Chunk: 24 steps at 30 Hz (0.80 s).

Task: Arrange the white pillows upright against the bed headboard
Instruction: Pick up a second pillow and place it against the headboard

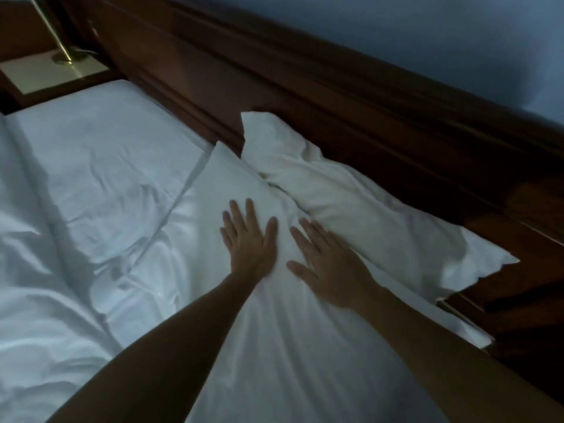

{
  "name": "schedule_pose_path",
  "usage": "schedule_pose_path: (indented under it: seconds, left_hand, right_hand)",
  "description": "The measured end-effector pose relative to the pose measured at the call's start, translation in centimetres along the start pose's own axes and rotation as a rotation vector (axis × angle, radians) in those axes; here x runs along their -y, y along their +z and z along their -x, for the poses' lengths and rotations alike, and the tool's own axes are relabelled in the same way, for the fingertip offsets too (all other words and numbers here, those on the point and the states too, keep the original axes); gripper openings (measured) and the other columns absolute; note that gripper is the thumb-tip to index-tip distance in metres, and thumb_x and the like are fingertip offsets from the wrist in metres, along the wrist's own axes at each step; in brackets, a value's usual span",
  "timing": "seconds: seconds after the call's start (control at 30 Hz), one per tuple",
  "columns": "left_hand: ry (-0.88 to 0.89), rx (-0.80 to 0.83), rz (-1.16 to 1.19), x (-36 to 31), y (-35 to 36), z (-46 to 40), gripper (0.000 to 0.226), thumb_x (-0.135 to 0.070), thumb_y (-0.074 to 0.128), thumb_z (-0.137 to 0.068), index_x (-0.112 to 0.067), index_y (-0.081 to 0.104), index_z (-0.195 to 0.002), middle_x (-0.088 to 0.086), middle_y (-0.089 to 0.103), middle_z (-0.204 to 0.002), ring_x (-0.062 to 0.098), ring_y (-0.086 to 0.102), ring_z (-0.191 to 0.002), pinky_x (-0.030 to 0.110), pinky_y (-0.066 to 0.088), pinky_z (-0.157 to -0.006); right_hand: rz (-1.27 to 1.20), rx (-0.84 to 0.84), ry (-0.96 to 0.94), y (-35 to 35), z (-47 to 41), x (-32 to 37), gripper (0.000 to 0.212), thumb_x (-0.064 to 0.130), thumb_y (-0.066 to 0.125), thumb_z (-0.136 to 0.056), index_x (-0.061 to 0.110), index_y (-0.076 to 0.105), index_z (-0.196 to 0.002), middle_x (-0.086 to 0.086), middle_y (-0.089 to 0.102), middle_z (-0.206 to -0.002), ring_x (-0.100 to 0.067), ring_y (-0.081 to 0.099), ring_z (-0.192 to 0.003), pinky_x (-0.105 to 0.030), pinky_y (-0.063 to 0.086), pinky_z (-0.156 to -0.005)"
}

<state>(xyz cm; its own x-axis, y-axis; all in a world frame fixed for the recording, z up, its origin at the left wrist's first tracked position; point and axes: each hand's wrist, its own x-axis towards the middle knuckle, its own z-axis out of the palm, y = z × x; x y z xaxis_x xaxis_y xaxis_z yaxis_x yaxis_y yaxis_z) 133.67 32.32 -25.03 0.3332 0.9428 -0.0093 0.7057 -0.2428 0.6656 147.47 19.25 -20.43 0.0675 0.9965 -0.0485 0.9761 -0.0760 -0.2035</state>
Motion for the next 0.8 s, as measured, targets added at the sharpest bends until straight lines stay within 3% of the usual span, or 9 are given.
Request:
schedule_pose_path:
  seconds: [0.1,0.17,0.27,0.3,0.37,0.43,0.5,0.63,0.8]
  left_hand:
    - [-0.011,0.188,0.017,0.6,-1.1,-1.1,0.082,-0.068,0.031,-0.099,-0.033,-0.006,-0.162,0.003,-0.021,-0.17,0.028,-0.019,-0.156,0.051,-0.007,-0.125]
    - [0.0,0.293,-0.002,0.9,-3.5,-1.5,0.085,-0.066,0.043,-0.097,-0.031,0.002,-0.163,0.004,-0.013,-0.171,0.03,-0.01,-0.157,0.048,0.001,-0.125]
    - [0.056,0.345,-0.074,1.9,-8.4,-0.5,0.064,-0.052,0.056,-0.098,-0.022,0.043,-0.153,0.009,0.034,-0.164,0.026,0.03,-0.151,0.037,0.024,-0.121]
    - [0.061,0.352,-0.097,2.2,-10.2,0.6,0.052,-0.049,0.057,-0.098,-0.021,0.057,-0.142,0.007,0.053,-0.15,0.024,0.046,-0.141,0.034,0.035,-0.114]
    - [0.037,0.401,-0.142,2.6,-13.8,3.3,0.04,-0.048,0.058,-0.098,-0.021,0.068,-0.125,0.001,0.071,-0.125,0.019,0.061,-0.12,0.031,0.045,-0.1]
    - [-0.004,0.464,-0.222,2.9,-17.5,6.8,0.038,-0.049,0.057,-0.098,-0.024,0.068,-0.124,-0.003,0.073,-0.119,0.015,0.061,-0.114,0.03,0.046,-0.094]
    - [-0.058,0.481,-0.249,3.7,-21.0,10.9,0.037,-0.052,0.057,-0.096,-0.028,0.067,-0.123,-0.004,0.07,-0.123,0.015,0.062,-0.114,0.033,0.048,-0.097]
    - [-0.17,0.476,-0.228,6.4,-28.5,21.0,0.042,-0.055,0.059,-0.094,-0.031,0.063,-0.128,-0.007,0.065,-0.123,0.016,0.06,-0.114,0.034,0.049,-0.097]
    - [-0.253,0.398,-0.245,9.5,-38.1,34.1,0.045,-0.059,0.061,-0.092,-0.035,0.062,-0.129,-0.009,0.063,-0.125,0.014,0.058,-0.116,0.031,0.045,-0.093]
  right_hand:
    - [0.065,-0.03,0.006,0.5,-0.2,-0.3,0.074,0.065,0.02,-0.101,0.024,0.012,-0.162,-0.002,0.01,-0.17,-0.02,0.009,-0.156,-0.044,0.018,-0.125]
    - [0.065,0.008,0.028,0.3,-0.3,-0.3,0.075,0.066,0.02,-0.1,0.024,0.011,-0.162,-0.002,0.009,-0.17,-0.02,0.008,-0.156,-0.043,0.016,-0.125]
    - [0.051,0.049,0.087,-0.3,-0.4,0.8,0.076,0.065,0.025,-0.099,0.022,0.015,-0.161,-0.007,0.016,-0.169,-0.025,0.017,-0.154,-0.046,0.022,-0.123]
    - [0.046,0.064,0.122,-0.7,-0.5,1.5,0.074,0.061,0.031,-0.101,0.02,0.019,-0.161,-0.01,0.019,-0.167,-0.028,0.02,-0.153,-0.046,0.024,-0.122]
    - [0.041,0.096,0.187,-2.2,-0.4,3.7,0.066,0.052,0.039,-0.102,0.015,0.029,-0.157,-0.014,0.025,-0.164,-0.03,0.027,-0.15,-0.043,0.027,-0.12]
    - [0.05,0.077,0.179,-3.6,0.3,6.7,0.057,0.046,0.044,-0.102,0.013,0.046,-0.147,-0.013,0.038,-0.157,-0.03,0.037,-0.143,-0.042,0.034,-0.113]
    - [0.014,0.087,0.105,-4.6,1.7,10.8,0.05,0.044,0.049,-0.1,0.015,0.055,-0.14,-0.007,0.05,-0.148,-0.026,0.046,-0.136,-0.04,0.041,-0.108]
    - [-0.105,0.255,0.003,-6.2,6.5,20.7,0.053,0.052,0.059,-0.092,0.024,0.056,-0.137,-0.001,0.064,-0.134,-0.023,0.06,-0.121,-0.037,0.048,-0.1]
    - [-0.191,0.337,-0.091,-8.2,13.1,32.2,0.055,0.054,0.071,-0.08,0.029,0.062,-0.128,0.004,0.067,-0.12,-0.02,0.063,-0.111,-0.036,0.049,-0.097]
